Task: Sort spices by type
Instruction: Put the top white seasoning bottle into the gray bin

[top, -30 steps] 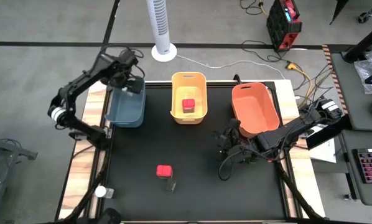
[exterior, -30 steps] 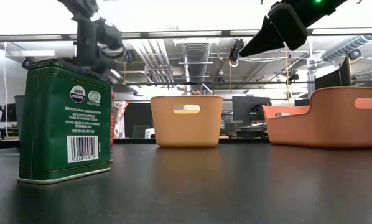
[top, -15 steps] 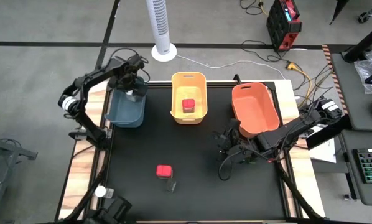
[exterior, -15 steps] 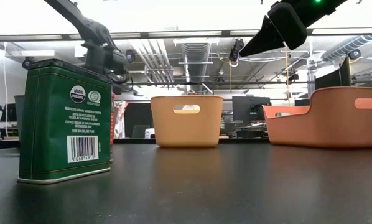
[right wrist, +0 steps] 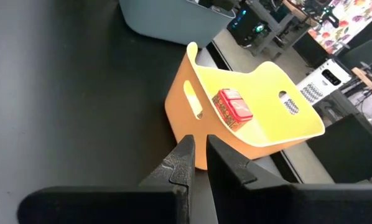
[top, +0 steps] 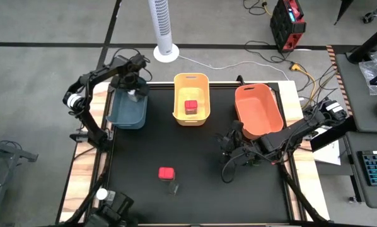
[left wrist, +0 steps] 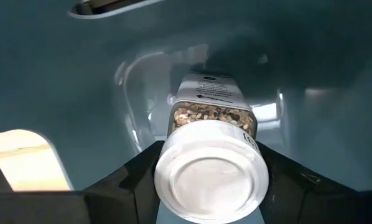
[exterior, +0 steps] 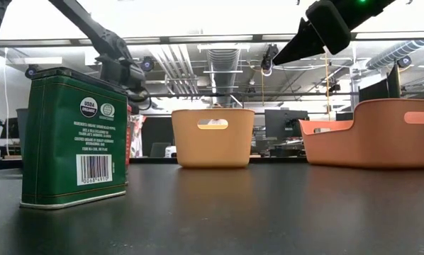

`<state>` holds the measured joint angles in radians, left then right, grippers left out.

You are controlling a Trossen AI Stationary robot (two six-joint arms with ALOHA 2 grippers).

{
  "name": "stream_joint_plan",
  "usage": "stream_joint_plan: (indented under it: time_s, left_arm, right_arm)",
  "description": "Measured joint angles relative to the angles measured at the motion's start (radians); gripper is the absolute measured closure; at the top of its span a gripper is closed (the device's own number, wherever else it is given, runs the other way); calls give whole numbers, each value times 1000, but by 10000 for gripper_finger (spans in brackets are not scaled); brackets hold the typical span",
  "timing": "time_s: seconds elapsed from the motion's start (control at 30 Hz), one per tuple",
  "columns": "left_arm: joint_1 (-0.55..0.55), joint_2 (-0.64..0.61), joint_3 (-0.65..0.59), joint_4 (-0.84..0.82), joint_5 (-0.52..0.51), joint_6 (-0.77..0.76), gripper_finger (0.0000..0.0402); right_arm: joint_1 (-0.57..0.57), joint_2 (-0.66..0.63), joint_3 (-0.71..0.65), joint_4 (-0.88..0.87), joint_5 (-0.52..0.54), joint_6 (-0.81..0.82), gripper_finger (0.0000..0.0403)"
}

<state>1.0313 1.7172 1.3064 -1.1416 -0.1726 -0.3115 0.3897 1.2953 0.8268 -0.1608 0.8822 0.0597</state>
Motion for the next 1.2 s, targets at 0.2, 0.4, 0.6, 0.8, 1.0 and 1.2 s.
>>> stream_joint_plan:
  time_s: [0.2,0.4,0.6,0.8,1.0,1.2]
  left_arm:
    - [1,-1,-2,11,0,5,172]
    - [1,-1,-6,26,0,15,165]
    - [1,-2,-6,27,0,22,167]
    - [1,-13,21,16,0,12,167]
    - [1,-14,58,-33,-1,-2,166]
    - [-1,-14,114,-76,-1,17,166]
  right_arm:
    - [0,0,0,0,0,9,369]
    - [0,0,0,0,0,18,369]
    - [0,0,0,0,0,18,369]
    - [0,0,0,-1,0,17,369]
    - [0,0,0,-6,0,18,369]
    - [0,0,0,-6,0,22,369]
